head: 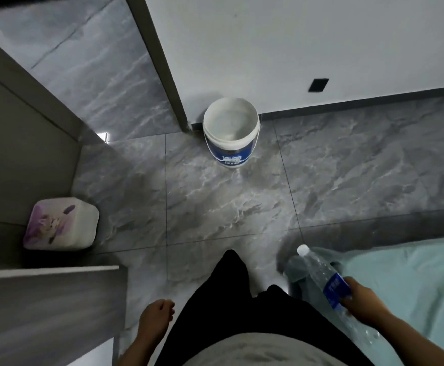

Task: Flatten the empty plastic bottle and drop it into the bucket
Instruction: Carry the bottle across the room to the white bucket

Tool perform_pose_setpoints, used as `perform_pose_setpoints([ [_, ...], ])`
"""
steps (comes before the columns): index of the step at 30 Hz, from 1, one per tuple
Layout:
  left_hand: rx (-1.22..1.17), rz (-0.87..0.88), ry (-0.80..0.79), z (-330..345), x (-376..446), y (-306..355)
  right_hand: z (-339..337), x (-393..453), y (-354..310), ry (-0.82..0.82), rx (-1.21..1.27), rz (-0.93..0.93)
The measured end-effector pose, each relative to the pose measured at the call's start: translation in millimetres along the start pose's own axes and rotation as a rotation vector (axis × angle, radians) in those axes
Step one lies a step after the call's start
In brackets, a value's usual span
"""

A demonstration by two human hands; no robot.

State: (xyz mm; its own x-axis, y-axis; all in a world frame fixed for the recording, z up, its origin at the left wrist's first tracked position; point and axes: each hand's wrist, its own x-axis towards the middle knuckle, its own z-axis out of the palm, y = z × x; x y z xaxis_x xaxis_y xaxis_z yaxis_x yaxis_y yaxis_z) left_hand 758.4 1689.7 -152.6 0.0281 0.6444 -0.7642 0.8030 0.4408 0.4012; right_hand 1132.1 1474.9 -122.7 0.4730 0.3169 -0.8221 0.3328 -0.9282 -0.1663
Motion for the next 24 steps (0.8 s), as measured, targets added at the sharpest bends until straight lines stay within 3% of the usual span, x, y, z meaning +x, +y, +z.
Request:
perform_pose_setpoints([
  [11, -0.023, 0.126, -0.02, -40.5, 108.0, 151.2, -44.8, 44.5, -47.9, -0.139, 0.084, 0.159],
  [17, -0.028, 0.08, -0.018, -40.5, 150.2, 194.4, -96.9, 100.4, -89.3, -0.115, 0.093, 0.135],
  [24, -0.08, -0.094, -0.08, -44.4, 184.3, 205.4, -177.3, 176.3, -160.9, -0.004, -0.01, 0.033],
])
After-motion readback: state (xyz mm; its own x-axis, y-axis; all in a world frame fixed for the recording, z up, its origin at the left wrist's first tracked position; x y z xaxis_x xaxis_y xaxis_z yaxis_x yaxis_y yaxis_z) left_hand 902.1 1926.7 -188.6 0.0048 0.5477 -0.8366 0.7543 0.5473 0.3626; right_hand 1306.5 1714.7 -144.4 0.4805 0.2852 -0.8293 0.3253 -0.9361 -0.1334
